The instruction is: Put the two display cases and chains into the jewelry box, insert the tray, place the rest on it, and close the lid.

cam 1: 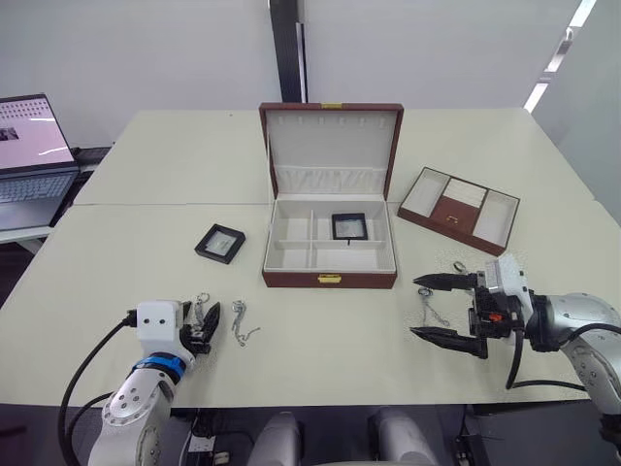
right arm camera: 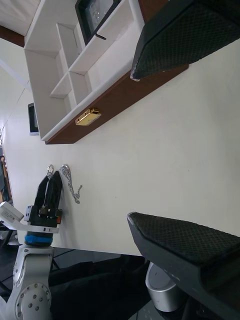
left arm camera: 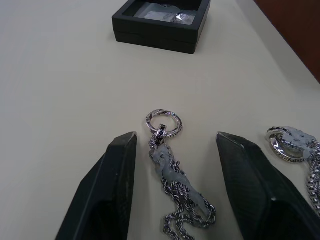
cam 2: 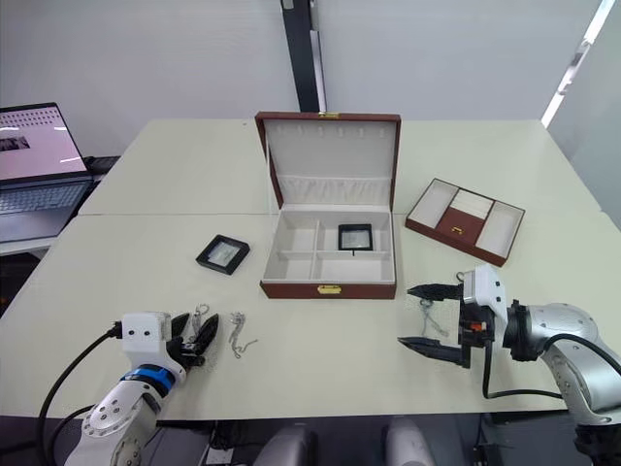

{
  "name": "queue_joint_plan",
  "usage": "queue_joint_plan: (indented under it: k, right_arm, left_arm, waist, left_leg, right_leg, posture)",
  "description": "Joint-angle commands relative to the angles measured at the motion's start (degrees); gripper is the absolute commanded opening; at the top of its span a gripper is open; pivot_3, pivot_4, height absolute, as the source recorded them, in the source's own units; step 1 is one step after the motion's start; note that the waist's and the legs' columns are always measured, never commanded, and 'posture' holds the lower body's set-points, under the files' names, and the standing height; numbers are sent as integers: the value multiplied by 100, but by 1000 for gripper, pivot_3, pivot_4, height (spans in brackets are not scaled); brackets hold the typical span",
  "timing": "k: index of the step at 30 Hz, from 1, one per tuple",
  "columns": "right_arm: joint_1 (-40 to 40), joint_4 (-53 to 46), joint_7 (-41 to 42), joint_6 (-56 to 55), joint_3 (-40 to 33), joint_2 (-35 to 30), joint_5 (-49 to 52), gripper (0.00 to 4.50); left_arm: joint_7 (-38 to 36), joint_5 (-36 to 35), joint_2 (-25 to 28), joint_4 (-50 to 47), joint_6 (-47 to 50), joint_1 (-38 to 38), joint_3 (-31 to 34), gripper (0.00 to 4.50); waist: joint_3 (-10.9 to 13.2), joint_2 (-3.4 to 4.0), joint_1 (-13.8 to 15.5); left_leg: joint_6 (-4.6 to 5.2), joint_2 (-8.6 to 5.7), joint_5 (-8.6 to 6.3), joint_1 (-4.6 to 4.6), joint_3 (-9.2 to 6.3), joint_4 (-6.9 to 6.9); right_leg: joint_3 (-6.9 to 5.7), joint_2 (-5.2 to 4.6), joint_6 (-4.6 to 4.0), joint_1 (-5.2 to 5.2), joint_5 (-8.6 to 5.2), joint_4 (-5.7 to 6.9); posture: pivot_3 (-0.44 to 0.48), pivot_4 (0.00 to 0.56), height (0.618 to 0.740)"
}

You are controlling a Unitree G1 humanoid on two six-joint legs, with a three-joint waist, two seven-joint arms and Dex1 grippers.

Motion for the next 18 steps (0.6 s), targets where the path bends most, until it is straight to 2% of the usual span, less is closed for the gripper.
queue_joint_plan:
  k: [1,6,12,18]
  right_arm:
    - [-41,-133,73,-174,-106,-34,39,4500]
    - [-164,-71,72,-185,-114,-38,63,4500]
    - [-268,-46,43,-156,-130,-13,88,4500]
    - [-438,-84,-70,-28,-189,12,210,4500]
  left_arm:
    - [40,83,14,233,166,181,-55,1516]
    - [132,100,-20,230,145,167,-32,79]
    - [241,-120,-178,-30,59,36,122,38]
    - [215,-746,-181,-836,341,-369,211,38]
  waist:
    - [-2,4,-4]
    - [-3,5,-4]
    - [-1,3,-3]
    - [19,-30,8]
  left_leg:
    - [0,0,0,0,0,-1]
    - [0,0,0,1,0,-1]
    - [0,0,0,0,-1,-1]
    - [-1,1,0,-6,-5,0]
  right_leg:
    - [0,0,0,0,0,0]
    - [1,0,0,0,0,0]
    - [0,0,0,0,0,-2]
    - [-3,0,0,-4,0,-2]
  posture:
    - [0,150,740]
    - [0,150,740]
    - [0,150,740]
    - [0,150,740]
